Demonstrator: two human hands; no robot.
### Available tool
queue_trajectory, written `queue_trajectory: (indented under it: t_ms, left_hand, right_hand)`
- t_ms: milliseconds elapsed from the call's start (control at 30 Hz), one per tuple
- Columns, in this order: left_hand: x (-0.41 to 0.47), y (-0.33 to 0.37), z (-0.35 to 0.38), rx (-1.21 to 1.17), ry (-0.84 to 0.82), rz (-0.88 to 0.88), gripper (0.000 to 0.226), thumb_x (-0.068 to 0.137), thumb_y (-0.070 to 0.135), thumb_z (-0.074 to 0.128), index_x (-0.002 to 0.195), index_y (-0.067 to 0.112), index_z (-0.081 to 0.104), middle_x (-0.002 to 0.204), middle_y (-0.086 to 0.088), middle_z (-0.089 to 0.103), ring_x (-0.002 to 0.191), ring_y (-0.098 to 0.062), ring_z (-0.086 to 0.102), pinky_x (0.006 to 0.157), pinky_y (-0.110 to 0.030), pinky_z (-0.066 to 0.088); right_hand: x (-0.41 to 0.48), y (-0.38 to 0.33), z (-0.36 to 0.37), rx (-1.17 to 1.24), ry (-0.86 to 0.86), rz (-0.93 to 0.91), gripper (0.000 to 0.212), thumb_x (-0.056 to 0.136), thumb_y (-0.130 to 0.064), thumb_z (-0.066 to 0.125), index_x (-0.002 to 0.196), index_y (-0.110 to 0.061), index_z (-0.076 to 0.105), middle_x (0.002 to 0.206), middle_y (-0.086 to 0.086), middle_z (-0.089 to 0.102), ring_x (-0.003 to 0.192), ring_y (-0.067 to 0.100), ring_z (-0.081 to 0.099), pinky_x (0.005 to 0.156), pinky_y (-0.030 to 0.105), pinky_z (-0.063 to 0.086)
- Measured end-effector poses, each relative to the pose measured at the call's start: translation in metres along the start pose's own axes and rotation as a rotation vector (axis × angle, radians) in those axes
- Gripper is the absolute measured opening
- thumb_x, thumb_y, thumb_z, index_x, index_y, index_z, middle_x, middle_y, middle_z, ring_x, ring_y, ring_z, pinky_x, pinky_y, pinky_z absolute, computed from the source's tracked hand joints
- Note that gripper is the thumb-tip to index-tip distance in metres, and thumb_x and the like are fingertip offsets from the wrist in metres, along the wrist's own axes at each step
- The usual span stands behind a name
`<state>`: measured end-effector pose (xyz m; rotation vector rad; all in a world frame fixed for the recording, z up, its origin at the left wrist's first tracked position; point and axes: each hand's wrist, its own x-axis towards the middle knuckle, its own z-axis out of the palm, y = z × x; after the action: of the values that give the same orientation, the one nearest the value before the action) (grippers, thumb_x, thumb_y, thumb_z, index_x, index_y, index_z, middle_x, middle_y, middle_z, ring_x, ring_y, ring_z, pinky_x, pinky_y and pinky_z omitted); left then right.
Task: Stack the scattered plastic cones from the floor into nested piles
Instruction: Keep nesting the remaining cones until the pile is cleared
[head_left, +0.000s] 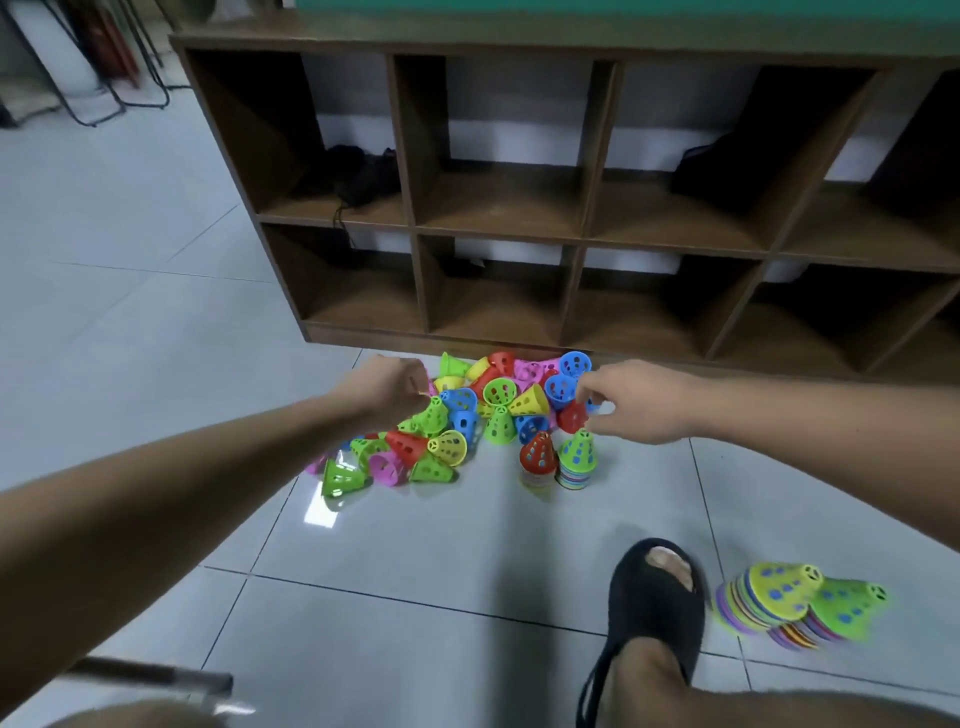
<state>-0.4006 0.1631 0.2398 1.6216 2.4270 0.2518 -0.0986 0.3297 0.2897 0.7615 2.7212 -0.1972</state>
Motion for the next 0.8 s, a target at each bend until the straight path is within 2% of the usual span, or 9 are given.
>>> queue_trajectory:
  t_ms: [100,233,333,633,800]
  left_hand:
    - [0.001,0.036,-0.021,0.05,-0.005,0.084,0.017,0.097,0.031,0.072,0.113,0.024,0.074,0.104,0.001,0.075,0.093,-0.022,0.067,0.073,-0.031,0.054]
    - [0.004,0.062,-0.037,0.069,0.008,0.164,0.019,0.097,0.034,0.071,0.113,0.025,0.073,0.093,0.007,0.072,0.085,-0.017,0.068,0.072,-0.033,0.06]
    - [0.011,0.068,-0.036,0.071,0.007,0.192,0.021,0.097,0.032,0.072,0.116,0.023,0.072,0.098,0.004,0.074,0.09,-0.019,0.07,0.075,-0.035,0.061]
    - [0.079,0.058,-0.001,-0.028,-0.011,0.141,0.024,0.095,0.034,0.071,0.118,0.025,0.07,0.108,0.006,0.075,0.1,-0.02,0.069,0.083,-0.038,0.061]
    - [0.124,0.051,0.035,-0.062,-0.09,0.107,0.028,0.094,0.036,0.069,0.121,0.03,0.063,0.103,0.008,0.077,0.097,-0.02,0.069,0.082,-0.039,0.06]
  right_hand:
    - [-0.011,0.024,-0.006,-0.035,0.023,0.064,0.035,0.098,-0.042,0.065,0.129,-0.025,0.062,0.124,0.001,0.065,0.111,0.024,0.061,0.094,0.04,0.054]
    - [-0.006,0.047,-0.011,0.009,0.022,0.129,0.04,0.096,-0.045,0.067,0.131,-0.025,0.062,0.127,0.001,0.066,0.112,0.022,0.061,0.094,0.039,0.055]
    - [0.01,0.054,-0.014,0.028,0.013,0.148,0.04,0.097,-0.044,0.067,0.132,-0.025,0.062,0.129,0.0,0.066,0.113,0.021,0.061,0.092,0.035,0.055]
    - [0.1,0.081,0.004,0.059,-0.041,0.15,0.038,0.096,-0.043,0.066,0.13,-0.026,0.064,0.129,0.001,0.067,0.11,0.022,0.064,0.092,0.038,0.058]
    - [0.153,0.114,0.03,0.085,-0.031,0.169,0.039,0.098,-0.038,0.068,0.133,-0.021,0.064,0.13,0.001,0.068,0.111,0.022,0.065,0.089,0.035,0.057]
